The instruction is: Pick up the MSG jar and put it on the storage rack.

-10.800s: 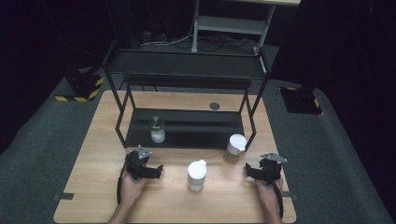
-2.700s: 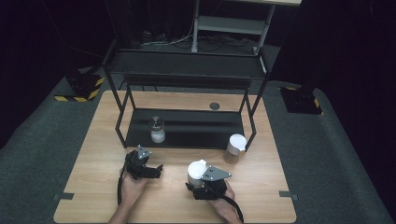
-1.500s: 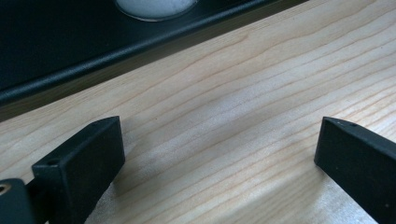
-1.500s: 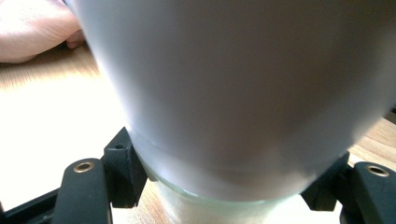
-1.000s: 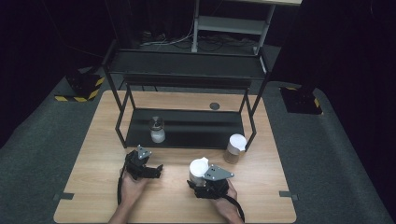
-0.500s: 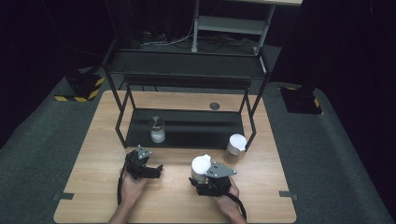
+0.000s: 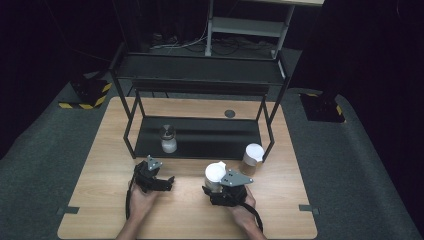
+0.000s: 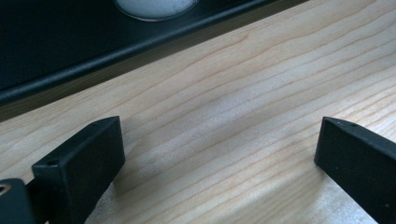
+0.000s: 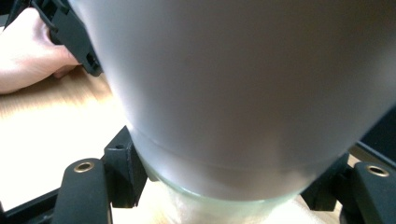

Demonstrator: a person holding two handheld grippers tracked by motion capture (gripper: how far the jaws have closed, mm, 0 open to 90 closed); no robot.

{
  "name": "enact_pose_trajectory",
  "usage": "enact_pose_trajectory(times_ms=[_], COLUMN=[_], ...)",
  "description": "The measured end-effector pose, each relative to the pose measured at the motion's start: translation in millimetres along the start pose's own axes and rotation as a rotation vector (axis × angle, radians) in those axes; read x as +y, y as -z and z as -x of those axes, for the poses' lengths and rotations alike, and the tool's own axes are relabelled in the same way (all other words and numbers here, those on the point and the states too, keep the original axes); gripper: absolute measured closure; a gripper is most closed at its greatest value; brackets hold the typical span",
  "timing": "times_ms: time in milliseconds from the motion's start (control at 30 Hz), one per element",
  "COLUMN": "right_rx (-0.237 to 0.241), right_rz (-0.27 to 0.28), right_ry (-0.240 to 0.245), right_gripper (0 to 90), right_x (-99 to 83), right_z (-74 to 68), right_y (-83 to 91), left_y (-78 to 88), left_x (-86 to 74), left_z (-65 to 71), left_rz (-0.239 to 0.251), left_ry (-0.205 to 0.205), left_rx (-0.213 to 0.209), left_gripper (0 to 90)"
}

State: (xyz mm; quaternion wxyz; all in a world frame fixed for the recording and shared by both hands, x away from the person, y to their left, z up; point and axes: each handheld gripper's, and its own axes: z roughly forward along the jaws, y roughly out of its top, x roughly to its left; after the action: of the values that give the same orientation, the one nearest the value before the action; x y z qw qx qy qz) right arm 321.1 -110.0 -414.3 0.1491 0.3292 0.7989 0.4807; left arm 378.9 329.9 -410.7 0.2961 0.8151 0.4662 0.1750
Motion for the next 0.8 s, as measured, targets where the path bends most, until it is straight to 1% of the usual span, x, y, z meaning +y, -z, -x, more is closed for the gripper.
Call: enact_pose_trajectory(times_ms=[133,300,467,800], right_rx=[-0.007,-0.017,-0.027,-0.047], right_rz=[0.004,0.003,0.008,0.013], right_ry=[-0.01,-0.01,-0.029,-0.049], right_gripper=[30.5,30.5,30.5,30.5], right_x=[2.6,6.0,8.2,13.2], right_z=[1.9,2.7,5.5,8.3], right_y=[-1.9,-4.0,-7.8,-13.6], left_y=[0.0,0.0,0.0,0.0], left_x=[0.0,0.0,0.0,0.1], left_z=[0.0,0.0,0.0,0.0], left_rz=[0.0,0.0,0.0,0.0], left_ry=[0.0,0.0,0.0,0.0], left_rx=[0.0,0.0,0.0,0.0], left_gripper=[1.6,1.6,1.6,1.6])
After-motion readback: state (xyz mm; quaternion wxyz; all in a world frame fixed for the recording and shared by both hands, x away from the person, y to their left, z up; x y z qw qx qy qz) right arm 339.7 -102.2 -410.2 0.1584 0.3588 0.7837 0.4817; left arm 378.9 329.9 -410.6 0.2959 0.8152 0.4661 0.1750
